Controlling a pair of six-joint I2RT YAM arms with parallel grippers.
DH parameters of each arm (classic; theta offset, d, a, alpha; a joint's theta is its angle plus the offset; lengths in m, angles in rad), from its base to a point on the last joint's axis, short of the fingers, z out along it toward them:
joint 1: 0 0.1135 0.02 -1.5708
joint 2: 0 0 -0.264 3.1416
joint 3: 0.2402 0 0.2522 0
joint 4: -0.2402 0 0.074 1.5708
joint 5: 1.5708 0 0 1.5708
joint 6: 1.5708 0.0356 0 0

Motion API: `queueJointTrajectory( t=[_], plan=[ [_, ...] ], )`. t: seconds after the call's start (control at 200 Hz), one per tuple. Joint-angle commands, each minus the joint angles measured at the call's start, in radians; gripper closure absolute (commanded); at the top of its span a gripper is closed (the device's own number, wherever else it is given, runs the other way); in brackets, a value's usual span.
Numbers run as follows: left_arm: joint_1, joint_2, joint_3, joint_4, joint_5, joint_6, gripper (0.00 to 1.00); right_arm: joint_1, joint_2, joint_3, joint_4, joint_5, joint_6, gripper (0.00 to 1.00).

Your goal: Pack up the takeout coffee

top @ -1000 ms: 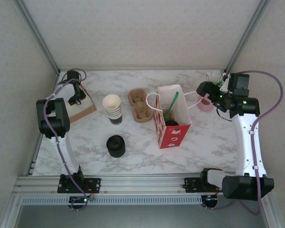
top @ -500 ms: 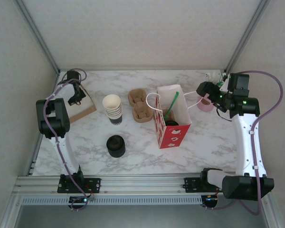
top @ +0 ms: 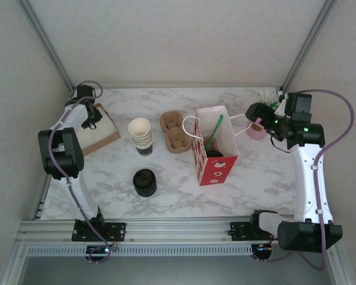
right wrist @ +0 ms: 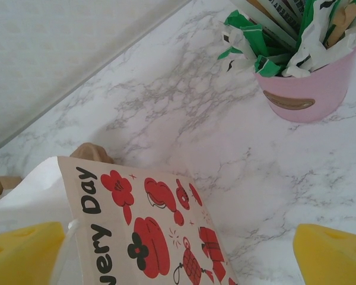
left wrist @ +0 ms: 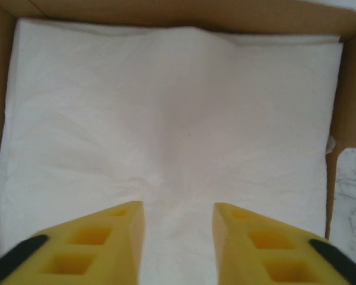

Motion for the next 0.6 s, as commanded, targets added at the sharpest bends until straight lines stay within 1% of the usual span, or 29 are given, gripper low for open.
queueJointTrajectory(
  t=[0.0, 0.05, 0.325, 0.401, 0.496, 0.596],
  plan=[
    [0.009, 0.033, -0.012, -0.028, 0.025, 0.009, 0.57, -0.006, -0.023, -0.007, 0.012, 0.014, -0.006, 0.01],
    [0.01, 0.05, -0.011, -0.027, 0.03, 0.01, 0.56, -0.006, -0.023, -0.008, 0.011, 0.017, -0.007, 0.01],
    [0.018, 0.148, -0.024, -0.005, 0.076, 0.016, 0.54, -0.007, -0.029, -0.013, 0.014, 0.019, -0.01, 0.01],
    [0.019, 0.15, -0.03, 0.001, 0.082, 0.017, 0.57, -0.006, -0.029, -0.012, 0.013, 0.017, -0.009, 0.01],
    [0.02, 0.13, -0.036, 0.006, 0.082, 0.017, 0.58, -0.006, -0.033, -0.011, 0.01, 0.019, -0.01, 0.01],
    [0.02, 0.107, -0.032, -0.001, 0.074, 0.018, 0.66, -0.007, -0.037, -0.012, 0.009, 0.02, -0.01, 0.01]
  ],
)
